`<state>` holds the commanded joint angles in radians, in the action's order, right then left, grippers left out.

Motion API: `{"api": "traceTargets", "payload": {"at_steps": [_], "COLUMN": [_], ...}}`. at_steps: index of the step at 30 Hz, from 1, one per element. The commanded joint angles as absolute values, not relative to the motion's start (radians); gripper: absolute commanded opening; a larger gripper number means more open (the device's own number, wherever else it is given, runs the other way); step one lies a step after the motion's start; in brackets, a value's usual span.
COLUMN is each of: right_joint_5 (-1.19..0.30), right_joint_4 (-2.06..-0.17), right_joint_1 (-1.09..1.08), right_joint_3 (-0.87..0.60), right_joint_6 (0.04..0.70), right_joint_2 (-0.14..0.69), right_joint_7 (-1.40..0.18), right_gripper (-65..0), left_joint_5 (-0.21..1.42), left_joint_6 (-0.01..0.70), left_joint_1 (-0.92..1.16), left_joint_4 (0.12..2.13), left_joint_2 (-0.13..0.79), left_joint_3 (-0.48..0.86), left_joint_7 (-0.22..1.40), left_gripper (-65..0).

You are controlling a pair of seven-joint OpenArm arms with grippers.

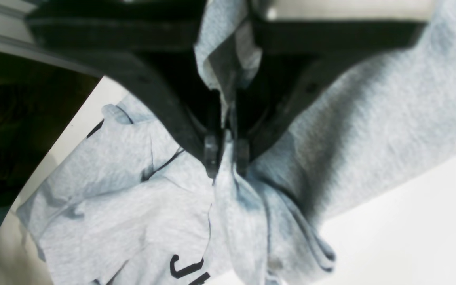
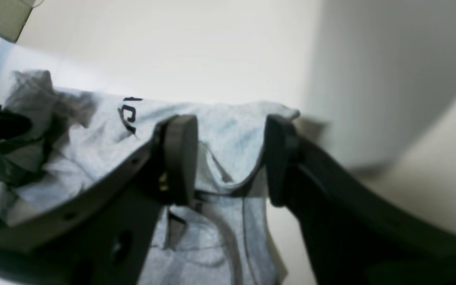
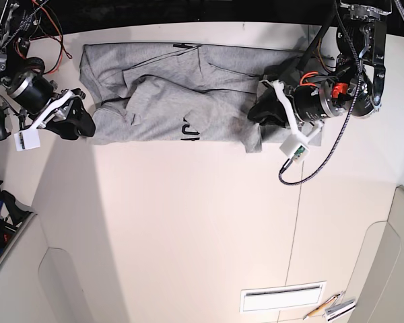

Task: Fold the T-shirt properly
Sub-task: 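Grasp the strip's end with the left gripper and fold it toward the right gripper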

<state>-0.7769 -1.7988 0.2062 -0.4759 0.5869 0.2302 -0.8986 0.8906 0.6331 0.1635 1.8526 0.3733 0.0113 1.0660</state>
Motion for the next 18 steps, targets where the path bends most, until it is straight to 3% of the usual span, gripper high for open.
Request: {"api": "traceTargets", "payload": {"at_steps": [1, 5, 6, 11, 18], "right_joint_5": [-0.777, -0.778, -0.778, -0.757, -0.751], "right_joint_4": [-1.799, -1.799, -1.799, -1.799, -1.799], "right_joint_1": [0.206, 0.205, 0.206, 0.206, 0.206], "right_joint_3": [-0.476, -0.476, -0.476, -0.476, -0.476], "right_joint_6": [0.587, 0.587, 0.587, 0.587, 0.587], "right_joint_2": [0.230, 0.230, 0.230, 0.231, 0.233], "right_joint_7": [-0.899, -0.897, -0.894, -0.895, -0.895], "right_gripper": [-37.6, -37.6, -37.6, -37.6, -37.6], "left_joint_5": [0.900, 0.929, 0.951, 0.964, 0.976], "left_joint_6": [0.633, 0.645, 0.644, 0.667, 0.667], "left_joint_1": [0.163, 0.165, 0.167, 0.159, 0.179], "left_joint_4": [1.853, 1.853, 1.853, 1.897, 2.011], "left_joint_2": [0.370, 0.346, 0.347, 0.347, 0.352], "left_joint_3": [0.011, 0.007, 0.000, 0.023, 0.310], "left_joint_7": [1.066, 1.081, 1.083, 1.103, 1.105], "left_gripper": [-63.2, -27.2, -22.9, -22.7, -22.7]}}
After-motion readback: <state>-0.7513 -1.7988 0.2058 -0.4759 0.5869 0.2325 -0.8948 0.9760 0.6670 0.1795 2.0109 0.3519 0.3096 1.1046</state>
